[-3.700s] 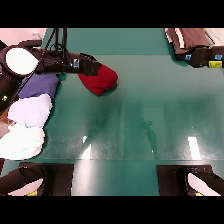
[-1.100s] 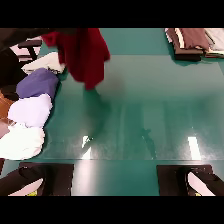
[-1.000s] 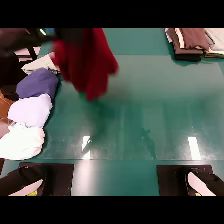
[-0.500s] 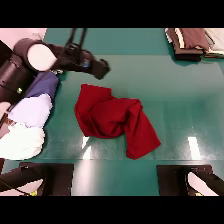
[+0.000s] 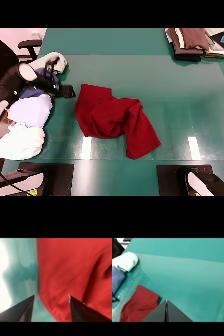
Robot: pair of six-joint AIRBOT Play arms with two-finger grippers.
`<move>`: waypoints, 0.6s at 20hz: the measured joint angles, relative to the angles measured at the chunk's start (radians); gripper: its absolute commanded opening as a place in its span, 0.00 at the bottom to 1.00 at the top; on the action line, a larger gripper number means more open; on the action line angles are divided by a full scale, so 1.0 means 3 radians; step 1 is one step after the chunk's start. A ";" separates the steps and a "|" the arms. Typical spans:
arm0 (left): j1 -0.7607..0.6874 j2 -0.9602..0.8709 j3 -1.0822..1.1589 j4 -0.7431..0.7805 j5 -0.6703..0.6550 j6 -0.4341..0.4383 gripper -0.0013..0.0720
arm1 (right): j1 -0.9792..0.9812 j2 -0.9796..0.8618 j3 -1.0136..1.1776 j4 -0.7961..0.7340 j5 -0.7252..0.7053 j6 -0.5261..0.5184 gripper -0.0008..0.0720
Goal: Fold the shirts.
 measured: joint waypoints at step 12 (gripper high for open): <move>-0.0151 -0.0149 -0.0666 -0.0509 0.0543 0.0123 0.06 | -0.0033 0.0003 -0.0172 -0.0053 0.0099 0.0003 0.03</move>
